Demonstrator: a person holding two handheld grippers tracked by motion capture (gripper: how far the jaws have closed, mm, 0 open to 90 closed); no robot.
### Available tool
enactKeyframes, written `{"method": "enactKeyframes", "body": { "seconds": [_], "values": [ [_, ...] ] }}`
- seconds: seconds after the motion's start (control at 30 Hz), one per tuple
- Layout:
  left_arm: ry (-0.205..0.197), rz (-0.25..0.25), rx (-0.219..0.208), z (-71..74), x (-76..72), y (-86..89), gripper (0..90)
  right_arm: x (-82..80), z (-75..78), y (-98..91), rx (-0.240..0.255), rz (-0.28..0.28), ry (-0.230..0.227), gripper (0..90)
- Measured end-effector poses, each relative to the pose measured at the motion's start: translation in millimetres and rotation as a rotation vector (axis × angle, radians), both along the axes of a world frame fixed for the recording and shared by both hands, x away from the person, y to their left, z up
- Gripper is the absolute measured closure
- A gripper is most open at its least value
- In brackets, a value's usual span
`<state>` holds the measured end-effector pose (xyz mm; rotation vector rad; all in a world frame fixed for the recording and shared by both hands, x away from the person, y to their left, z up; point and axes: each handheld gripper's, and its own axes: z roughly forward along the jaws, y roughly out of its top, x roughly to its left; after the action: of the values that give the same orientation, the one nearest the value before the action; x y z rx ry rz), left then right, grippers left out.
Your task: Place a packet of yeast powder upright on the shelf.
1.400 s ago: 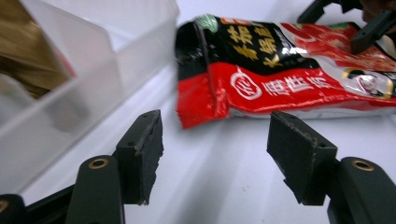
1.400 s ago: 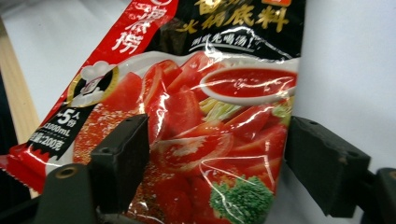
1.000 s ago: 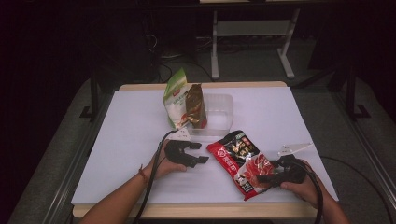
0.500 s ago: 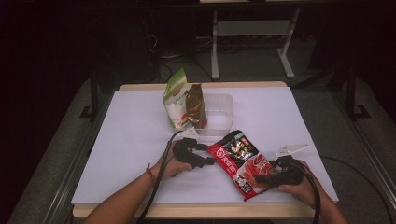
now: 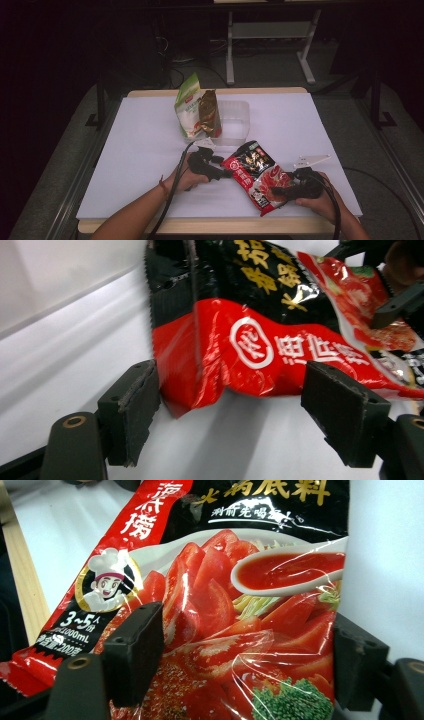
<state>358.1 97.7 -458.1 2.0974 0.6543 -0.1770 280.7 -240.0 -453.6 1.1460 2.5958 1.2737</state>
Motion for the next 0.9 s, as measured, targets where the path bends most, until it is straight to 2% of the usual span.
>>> {"method": "enactKeyframes", "body": {
  "seconds": [0.2, 0.3, 0.47, 0.6, 0.7, 0.83, 0.9],
  "values": [
    [0.018, -0.014, -0.012, -0.6, -1.1, -3.3, 24.3, 0.3, -0.3, -2.4, 0.007, -0.023, -0.015, 35.9],
    [0.051, -0.042, -0.040, -2.0, -2.2, -8.2, 24.7, 0.6, -0.8, -2.7, 0.015, -0.037, -0.022, 40.8],
    [0.043, -0.019, -0.034, -2.2, -4.9, -15.2, 25.6, 0.3, -0.8, -2.1, 0.011, -0.045, -0.046, 46.1],
    [0.063, 0.031, -0.062, -4.6, -1.8, -12.4, 39.7, 0.0, -1.3, -2.3, 0.018, -0.060, -0.064, 52.0],
    [0.050, 0.056, -0.086, -3.7, -0.8, -10.5, 49.9, 0.0, -0.9, -3.3, 0.022, -0.065, -0.070, 55.4],
    [-0.005, 0.084, -0.102, 0.6, -2.0, -6.6, 67.5, -0.5, 0.2, -3.8, 0.042, -0.068, -0.086, 56.4],
    [-0.059, 0.098, -0.117, 7.1, -2.4, -1.9, 79.2, -1.8, 2.7, -2.7, 0.044, -0.066, -0.101, 57.6]
  ]
}}
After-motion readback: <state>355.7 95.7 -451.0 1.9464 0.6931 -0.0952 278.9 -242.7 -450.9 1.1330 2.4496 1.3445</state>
